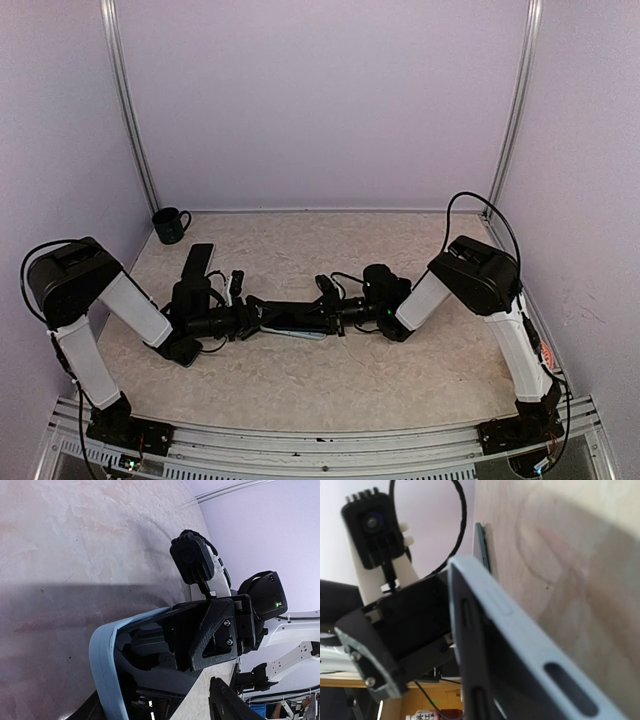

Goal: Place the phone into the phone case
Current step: Pass from the right arm to the left

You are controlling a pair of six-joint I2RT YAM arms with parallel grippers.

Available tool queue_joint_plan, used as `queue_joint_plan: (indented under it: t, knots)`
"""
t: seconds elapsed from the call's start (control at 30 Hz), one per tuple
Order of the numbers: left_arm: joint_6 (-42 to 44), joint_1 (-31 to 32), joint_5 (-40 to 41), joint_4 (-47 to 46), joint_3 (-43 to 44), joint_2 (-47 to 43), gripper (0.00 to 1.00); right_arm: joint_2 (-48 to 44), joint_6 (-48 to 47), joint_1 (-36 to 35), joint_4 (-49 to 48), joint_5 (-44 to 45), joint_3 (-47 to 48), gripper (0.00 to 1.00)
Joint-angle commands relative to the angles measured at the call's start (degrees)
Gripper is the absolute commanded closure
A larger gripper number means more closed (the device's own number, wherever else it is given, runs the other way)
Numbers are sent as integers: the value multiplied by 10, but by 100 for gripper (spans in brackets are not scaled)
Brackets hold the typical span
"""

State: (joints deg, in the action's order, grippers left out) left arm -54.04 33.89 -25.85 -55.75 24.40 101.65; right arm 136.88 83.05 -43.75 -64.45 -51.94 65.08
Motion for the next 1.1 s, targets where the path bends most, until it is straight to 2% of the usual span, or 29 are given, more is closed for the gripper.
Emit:
queue_joint_plan:
  t: [0.0,0.07,0.2,0.73,0.87,1.07]
  knots:
    - [-1,6,-25,-62,2,5,39,-23,-7,-9,20,-9,1,77]
    - [-2,7,-26,-65,2,6,39,-27,-10,-9,27,-7,2,72]
    - [-3,6,-26,-65,2,10,40,-33,-19,-9,45,-5,4,69]
    - [-5,5,-22,-55,9,25,53,-39,-58,-13,107,-7,22,66]
    - [-8,5,-28,-66,9,29,59,-38,-63,-14,113,-9,26,65]
    - [-17,4,-37,-83,9,38,78,-38,-65,-15,118,-11,25,65]
